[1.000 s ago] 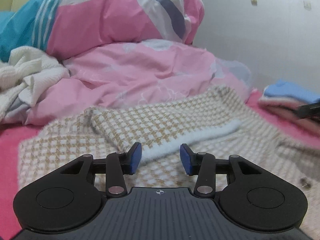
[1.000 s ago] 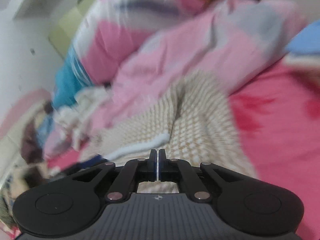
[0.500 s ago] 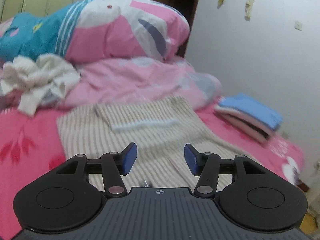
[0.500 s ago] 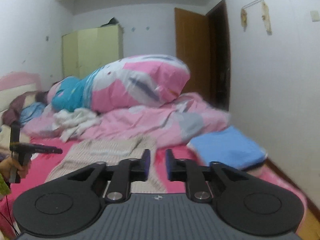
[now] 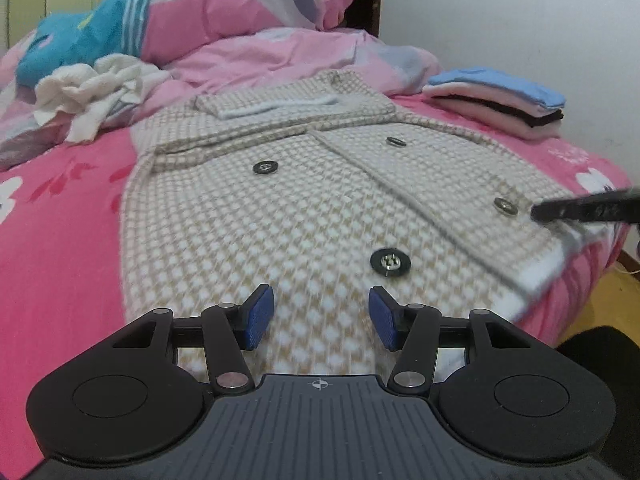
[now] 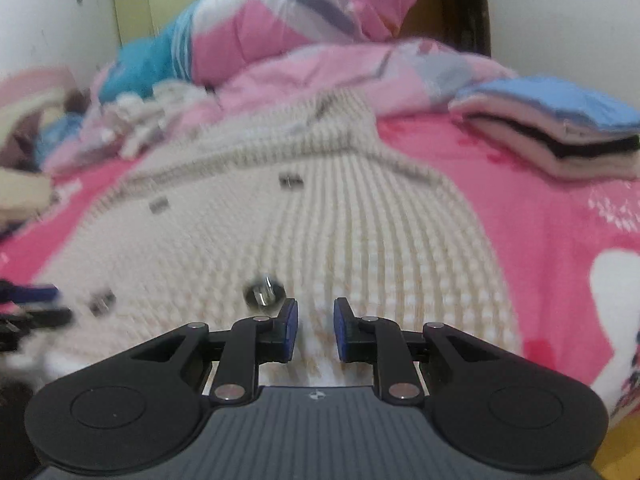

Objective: Fold clothes

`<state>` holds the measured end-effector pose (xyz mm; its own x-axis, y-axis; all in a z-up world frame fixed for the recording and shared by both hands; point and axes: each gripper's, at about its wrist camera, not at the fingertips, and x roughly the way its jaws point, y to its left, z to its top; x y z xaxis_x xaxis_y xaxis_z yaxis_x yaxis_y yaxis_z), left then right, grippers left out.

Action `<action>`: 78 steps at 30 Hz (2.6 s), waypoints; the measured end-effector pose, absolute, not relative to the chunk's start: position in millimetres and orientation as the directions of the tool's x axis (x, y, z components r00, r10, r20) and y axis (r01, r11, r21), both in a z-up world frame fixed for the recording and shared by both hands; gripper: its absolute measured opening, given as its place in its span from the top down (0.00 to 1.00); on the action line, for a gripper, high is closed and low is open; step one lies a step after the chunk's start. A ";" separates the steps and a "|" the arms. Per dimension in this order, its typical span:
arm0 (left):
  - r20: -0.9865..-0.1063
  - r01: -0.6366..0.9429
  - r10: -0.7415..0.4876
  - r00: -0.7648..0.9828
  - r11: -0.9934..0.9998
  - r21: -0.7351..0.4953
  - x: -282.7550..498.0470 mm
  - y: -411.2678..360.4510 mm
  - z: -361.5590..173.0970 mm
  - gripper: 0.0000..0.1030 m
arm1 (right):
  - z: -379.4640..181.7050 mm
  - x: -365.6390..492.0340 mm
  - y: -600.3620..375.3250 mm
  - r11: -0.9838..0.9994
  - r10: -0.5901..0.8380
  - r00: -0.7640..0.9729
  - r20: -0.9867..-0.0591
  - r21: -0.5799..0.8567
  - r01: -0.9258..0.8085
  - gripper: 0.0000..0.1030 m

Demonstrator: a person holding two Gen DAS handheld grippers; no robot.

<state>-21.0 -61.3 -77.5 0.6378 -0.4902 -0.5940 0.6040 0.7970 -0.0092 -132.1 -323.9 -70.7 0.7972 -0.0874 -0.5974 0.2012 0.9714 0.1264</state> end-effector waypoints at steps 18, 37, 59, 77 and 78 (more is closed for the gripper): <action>-0.526 0.502 -0.533 0.663 0.837 -0.217 -41.6 15.9 -76.1 0.24 | -44.2 -184.5 -290.5 0.902 0.044 0.817 -0.575 0.375 0.215 0.68; -0.599 0.456 -0.485 0.638 0.864 -0.214 -37.7 21.8 -85.0 0.05 | -47.9 -154.7 -252.9 0.924 0.047 0.790 -0.611 0.327 0.197 0.63; -0.609 0.389 -0.529 0.591 0.848 -0.360 -61.4 33.8 -78.4 0.26 | -46.0 -158.1 -258.4 0.675 0.522 0.733 -0.436 0.737 -0.042 0.44; -0.611 0.314 -0.568 0.552 0.820 -0.478 -55.9 41.4 -85.9 0.62 | -92.9 -140.2 -240.9 0.264 0.670 0.698 -0.251 0.960 0.092 0.41; -0.609 0.310 -0.566 0.555 0.821 -0.480 -56.1 41.8 -86.3 0.72 | -93.3 -140.1 -239.3 0.259 0.669 0.700 -0.250 0.961 0.096 0.40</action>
